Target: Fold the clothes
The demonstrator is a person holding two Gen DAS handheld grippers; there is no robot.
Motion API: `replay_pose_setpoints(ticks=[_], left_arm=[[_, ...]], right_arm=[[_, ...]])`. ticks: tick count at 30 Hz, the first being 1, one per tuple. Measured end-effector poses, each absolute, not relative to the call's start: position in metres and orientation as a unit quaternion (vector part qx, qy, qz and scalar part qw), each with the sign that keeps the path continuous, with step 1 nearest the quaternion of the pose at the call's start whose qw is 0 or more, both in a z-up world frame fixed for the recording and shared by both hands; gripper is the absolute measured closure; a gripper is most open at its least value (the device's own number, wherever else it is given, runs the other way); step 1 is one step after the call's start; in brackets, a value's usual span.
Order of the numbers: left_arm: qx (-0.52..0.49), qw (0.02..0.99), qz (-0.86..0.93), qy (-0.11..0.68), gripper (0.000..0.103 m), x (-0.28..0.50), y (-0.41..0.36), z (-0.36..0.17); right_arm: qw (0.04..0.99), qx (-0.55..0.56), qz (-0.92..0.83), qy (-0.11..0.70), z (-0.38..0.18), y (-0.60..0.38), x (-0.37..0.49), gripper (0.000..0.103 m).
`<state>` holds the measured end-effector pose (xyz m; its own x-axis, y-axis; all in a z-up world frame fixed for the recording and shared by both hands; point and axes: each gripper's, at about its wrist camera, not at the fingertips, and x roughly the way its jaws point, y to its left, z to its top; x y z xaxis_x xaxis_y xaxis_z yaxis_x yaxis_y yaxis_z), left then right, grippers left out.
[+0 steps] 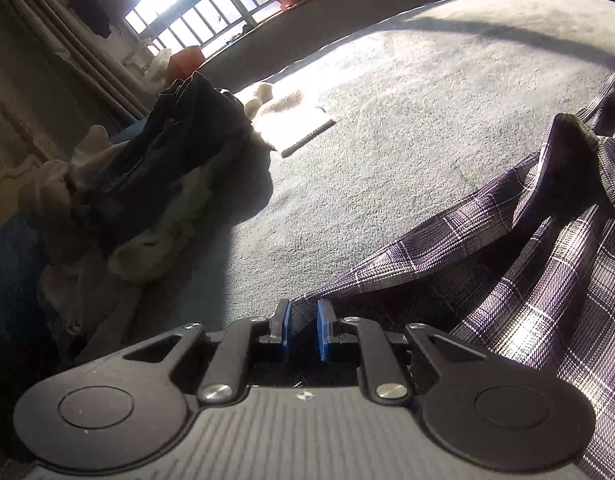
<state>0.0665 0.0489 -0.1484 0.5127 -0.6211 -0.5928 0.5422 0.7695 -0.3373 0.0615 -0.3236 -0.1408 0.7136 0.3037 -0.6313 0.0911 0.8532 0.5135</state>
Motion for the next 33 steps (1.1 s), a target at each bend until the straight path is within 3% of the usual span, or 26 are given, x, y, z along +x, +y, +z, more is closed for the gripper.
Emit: replay_pose_setpoints(ticks=[7, 13, 18, 21, 25, 33], left_arm=[[-0.107, 0.865, -0.315, 0.376, 0.057, 0.093, 0.038, -0.167], [-0.157, 0.861, -0.308, 0.373, 0.057, 0.1, 0.043, -0.165], [-0.153, 0.855, -0.348, 0.352, 0.056, 0.092, 0.037, -0.157], [-0.13, 0.853, -0.356, 0.359, 0.055, 0.09, 0.026, -0.164], [-0.124, 0.853, -0.349, 0.369, 0.055, 0.09, 0.022, -0.173], [-0.124, 0.856, -0.338, 0.371, 0.055, 0.092, 0.019, -0.173]], right_arm=[[0.888, 0.182, 0.104, 0.41, -0.153, -0.281, 0.07, 0.088], [0.882, 0.255, 0.075, 0.39, -0.153, -0.296, 0.09, 0.087], [0.887, 0.173, 0.142, 0.404, -0.146, -0.266, 0.08, 0.087], [0.901, 0.131, 0.093, 0.404, -0.157, -0.265, 0.081, 0.087], [0.902, 0.211, 0.02, 0.376, -0.151, -0.31, 0.075, 0.087], [0.921, 0.049, -0.097, 0.375, -0.118, -0.371, 0.012, 0.08]])
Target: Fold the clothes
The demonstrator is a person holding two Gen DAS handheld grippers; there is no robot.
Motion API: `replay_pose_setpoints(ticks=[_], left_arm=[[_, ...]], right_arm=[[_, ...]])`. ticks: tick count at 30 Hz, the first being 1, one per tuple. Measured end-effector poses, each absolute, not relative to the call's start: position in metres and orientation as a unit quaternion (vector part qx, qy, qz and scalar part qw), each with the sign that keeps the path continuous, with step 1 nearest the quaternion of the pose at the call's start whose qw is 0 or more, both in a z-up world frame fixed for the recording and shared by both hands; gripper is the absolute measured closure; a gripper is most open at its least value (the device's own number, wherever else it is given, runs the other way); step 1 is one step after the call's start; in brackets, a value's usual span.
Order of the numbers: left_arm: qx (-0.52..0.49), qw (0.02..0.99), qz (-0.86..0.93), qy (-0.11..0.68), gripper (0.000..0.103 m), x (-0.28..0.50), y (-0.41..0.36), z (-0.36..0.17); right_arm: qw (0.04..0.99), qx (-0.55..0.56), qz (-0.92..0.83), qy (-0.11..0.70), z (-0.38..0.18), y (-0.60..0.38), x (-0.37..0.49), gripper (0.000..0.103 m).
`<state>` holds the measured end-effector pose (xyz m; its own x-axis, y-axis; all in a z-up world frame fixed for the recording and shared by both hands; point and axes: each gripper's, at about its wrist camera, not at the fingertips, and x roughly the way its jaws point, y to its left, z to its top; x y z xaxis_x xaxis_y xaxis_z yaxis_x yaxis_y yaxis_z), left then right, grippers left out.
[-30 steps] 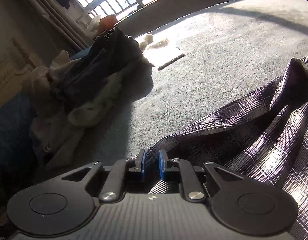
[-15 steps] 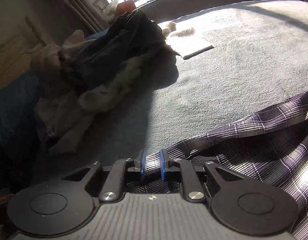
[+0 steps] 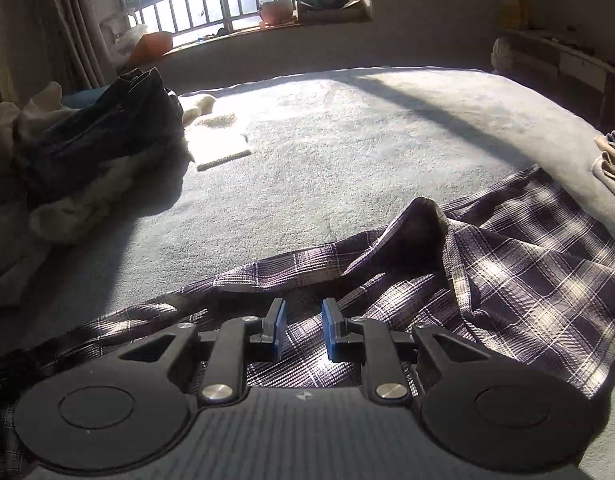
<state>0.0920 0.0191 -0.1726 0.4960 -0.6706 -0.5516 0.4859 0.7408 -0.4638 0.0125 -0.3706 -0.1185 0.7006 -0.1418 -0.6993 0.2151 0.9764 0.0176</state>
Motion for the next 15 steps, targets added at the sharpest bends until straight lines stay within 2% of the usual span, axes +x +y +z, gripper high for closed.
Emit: replay_pose_setpoints(ticks=[4, 6, 8, 11, 15], left_arm=[[-0.12, 0.859, -0.33, 0.373, 0.055, 0.092, 0.016, -0.171], [-0.118, 0.86, -0.328, 0.374, 0.055, 0.091, 0.015, -0.17], [-0.115, 0.861, -0.326, 0.374, 0.055, 0.091, 0.014, -0.17], [-0.109, 0.863, -0.322, 0.374, 0.055, 0.09, 0.013, -0.169], [-0.103, 0.866, -0.317, 0.372, 0.054, 0.088, 0.01, -0.168]], right_arm=[[0.905, -0.042, -0.152, 0.394, -0.125, -0.395, -0.012, 0.077], [0.899, -0.08, -0.159, 0.399, -0.128, -0.398, -0.025, 0.073], [0.893, -0.126, -0.161, 0.402, -0.132, -0.396, -0.039, 0.059], [0.878, -0.179, -0.166, 0.412, -0.141, -0.394, -0.048, 0.059], [0.865, -0.19, -0.185, 0.426, -0.154, -0.41, -0.048, 0.062]])
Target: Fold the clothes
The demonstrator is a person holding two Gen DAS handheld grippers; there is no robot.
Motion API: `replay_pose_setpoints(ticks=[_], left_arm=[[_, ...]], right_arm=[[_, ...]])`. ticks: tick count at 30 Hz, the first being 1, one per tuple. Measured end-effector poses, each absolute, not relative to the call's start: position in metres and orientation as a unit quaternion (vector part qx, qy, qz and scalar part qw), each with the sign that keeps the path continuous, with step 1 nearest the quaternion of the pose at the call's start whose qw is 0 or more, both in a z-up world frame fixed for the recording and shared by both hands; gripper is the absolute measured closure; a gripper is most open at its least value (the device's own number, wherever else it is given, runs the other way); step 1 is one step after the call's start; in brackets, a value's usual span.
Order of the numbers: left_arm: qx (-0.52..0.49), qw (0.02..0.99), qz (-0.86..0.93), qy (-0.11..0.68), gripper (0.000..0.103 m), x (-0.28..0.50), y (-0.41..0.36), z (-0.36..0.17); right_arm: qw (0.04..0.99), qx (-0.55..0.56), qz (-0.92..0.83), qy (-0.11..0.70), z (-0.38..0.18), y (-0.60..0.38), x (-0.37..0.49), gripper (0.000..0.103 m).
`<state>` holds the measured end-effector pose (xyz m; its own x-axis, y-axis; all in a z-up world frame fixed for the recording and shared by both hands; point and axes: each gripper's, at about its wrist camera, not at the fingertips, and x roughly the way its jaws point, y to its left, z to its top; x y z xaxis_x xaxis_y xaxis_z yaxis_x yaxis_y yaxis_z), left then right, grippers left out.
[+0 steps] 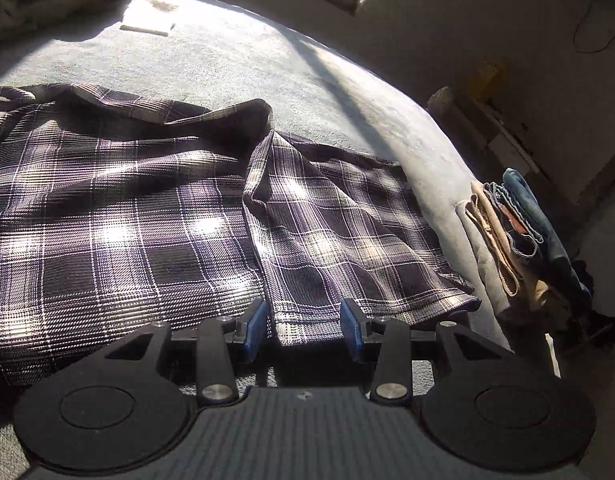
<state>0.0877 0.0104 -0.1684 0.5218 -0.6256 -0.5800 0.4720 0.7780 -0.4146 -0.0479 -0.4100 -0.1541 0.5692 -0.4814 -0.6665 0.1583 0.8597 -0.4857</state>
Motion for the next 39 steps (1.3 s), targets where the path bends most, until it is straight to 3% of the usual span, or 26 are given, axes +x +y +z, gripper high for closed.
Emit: replay_pose_setpoints(ticks=[3, 4, 5, 11, 18, 30, 39], left_arm=[[-0.1, 0.868, -0.312, 0.373, 0.054, 0.086, 0.01, -0.168], [-0.099, 0.868, -0.311, 0.374, 0.054, 0.086, 0.01, -0.167], [-0.098, 0.869, -0.309, 0.375, 0.054, 0.085, 0.01, -0.166], [-0.097, 0.867, -0.306, 0.381, 0.054, 0.088, 0.009, -0.164], [-0.105, 0.864, -0.306, 0.386, 0.054, 0.091, 0.008, -0.164], [-0.105, 0.857, -0.314, 0.395, 0.054, 0.096, 0.008, -0.164], [-0.104, 0.854, -0.319, 0.398, 0.054, 0.098, 0.009, -0.164]], right_arm=[[0.864, -0.199, -0.182, 0.425, -0.163, -0.417, -0.046, 0.077], [0.865, -0.203, -0.181, 0.421, -0.164, -0.419, -0.045, 0.094], [0.869, -0.204, -0.183, 0.412, -0.162, -0.42, -0.044, 0.097], [0.894, -0.162, -0.236, 0.345, -0.109, -0.462, -0.027, 0.098], [0.886, -0.118, -0.289, 0.343, -0.075, -0.545, 0.032, 0.098], [0.847, -0.133, -0.284, 0.429, -0.135, -0.586, 0.135, 0.098], [0.841, -0.149, -0.272, 0.444, -0.15, -0.588, 0.174, 0.098]])
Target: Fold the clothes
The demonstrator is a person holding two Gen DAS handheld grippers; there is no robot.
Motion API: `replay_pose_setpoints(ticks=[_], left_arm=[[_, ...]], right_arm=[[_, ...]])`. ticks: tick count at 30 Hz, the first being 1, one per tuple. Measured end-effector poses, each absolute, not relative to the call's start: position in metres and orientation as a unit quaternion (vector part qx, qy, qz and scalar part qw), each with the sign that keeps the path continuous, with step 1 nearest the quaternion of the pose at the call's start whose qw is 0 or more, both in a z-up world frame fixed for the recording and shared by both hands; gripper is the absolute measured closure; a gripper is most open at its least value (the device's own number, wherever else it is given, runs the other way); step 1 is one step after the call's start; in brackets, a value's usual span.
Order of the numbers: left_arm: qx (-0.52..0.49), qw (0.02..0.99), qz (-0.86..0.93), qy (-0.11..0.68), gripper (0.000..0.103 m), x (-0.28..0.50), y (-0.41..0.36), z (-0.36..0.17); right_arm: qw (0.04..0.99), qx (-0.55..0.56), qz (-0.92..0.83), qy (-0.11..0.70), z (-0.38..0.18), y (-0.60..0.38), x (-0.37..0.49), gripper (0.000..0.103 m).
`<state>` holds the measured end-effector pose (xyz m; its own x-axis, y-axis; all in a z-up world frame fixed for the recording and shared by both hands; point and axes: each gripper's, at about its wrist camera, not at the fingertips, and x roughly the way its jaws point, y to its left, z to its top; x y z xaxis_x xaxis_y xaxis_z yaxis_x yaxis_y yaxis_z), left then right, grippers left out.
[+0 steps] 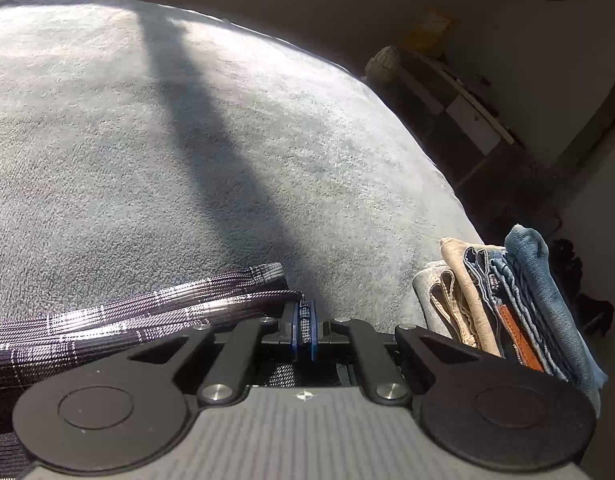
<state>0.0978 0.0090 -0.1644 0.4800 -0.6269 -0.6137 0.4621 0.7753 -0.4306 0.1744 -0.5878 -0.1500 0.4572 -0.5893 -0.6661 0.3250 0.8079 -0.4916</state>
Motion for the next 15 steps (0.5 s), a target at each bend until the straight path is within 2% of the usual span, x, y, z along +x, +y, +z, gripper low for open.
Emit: replay_pose_setpoints(ticks=[9, 12, 14, 15], left_arm=[[-0.101, 0.854, -0.321, 0.398, 0.054, 0.097, 0.009, -0.165], [-0.098, 0.854, -0.321, 0.397, 0.054, 0.096, 0.009, -0.165], [-0.099, 0.854, -0.32, 0.398, 0.054, 0.096, 0.01, -0.165], [-0.099, 0.854, -0.32, 0.398, 0.054, 0.096, 0.01, -0.165]], right_arm=[[0.835, -0.154, -0.274, 0.452, -0.169, -0.593, 0.201, 0.096], [0.84, -0.141, -0.287, 0.438, -0.168, -0.598, 0.203, 0.09], [0.844, -0.121, -0.312, 0.419, -0.162, -0.606, 0.204, 0.081], [0.847, -0.095, -0.328, 0.408, -0.156, -0.614, 0.201, 0.081]])
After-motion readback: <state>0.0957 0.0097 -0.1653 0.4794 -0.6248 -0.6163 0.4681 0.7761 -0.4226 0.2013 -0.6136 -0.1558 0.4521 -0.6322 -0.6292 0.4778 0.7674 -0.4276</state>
